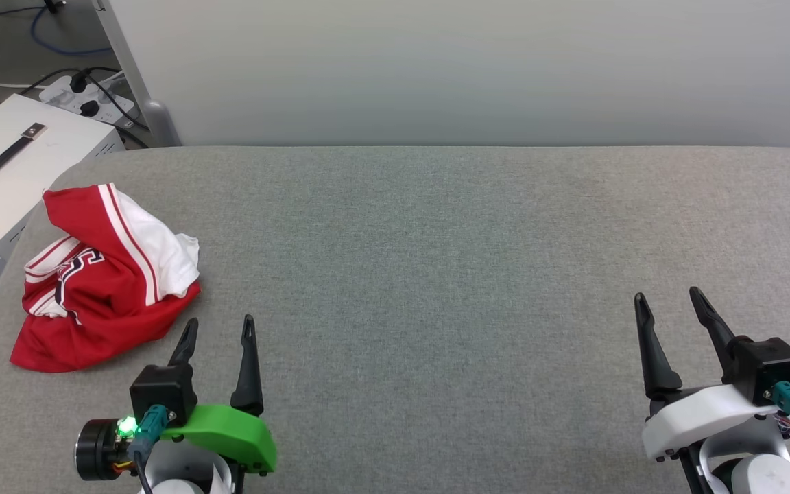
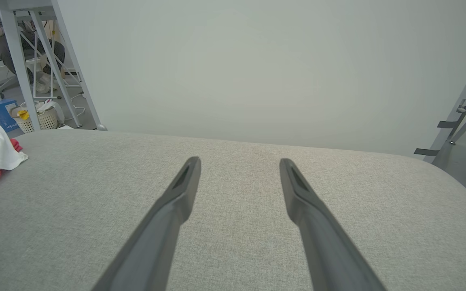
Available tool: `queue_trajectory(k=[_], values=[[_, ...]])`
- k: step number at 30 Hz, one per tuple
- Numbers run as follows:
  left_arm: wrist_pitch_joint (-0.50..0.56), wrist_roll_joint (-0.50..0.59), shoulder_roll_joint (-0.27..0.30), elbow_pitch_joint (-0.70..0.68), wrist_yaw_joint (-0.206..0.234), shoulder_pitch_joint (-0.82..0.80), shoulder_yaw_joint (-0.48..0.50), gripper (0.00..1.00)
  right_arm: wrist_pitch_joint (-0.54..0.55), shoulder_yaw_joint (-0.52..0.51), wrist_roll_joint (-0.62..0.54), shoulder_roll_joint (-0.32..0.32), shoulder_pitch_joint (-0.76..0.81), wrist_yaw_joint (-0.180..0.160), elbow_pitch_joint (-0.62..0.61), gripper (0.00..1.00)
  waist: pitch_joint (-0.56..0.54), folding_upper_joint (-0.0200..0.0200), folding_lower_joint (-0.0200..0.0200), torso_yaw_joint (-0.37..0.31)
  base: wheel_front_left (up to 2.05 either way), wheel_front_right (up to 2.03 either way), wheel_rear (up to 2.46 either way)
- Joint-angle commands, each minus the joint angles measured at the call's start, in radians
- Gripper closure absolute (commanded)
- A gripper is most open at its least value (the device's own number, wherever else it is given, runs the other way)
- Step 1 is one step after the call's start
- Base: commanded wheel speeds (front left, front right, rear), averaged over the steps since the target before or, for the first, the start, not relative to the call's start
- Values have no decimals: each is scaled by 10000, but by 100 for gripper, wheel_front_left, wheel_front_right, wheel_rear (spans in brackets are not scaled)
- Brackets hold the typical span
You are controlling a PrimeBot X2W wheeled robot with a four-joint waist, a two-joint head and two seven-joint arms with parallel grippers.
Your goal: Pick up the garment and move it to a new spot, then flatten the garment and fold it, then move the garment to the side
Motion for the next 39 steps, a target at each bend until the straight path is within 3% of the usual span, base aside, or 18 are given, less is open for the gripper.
queue_trajectory(k=[1,29,39], values=[[-108,-97,-27,82,-17,41,-15,0,-107,-14,-79,-9,-71,-5,56,0,0,59,0,3,0,0,0],[-686,-381,-39,809,-27,-21,-282,0,-678,-91,-193,-10,-138,-7,584,0,76,84,0,66,0,0,0],[-893,-508,-43,872,5,-69,-269,0,-882,-32,-106,-11,-137,-8,631,0,158,93,0,436,0,0,0]])
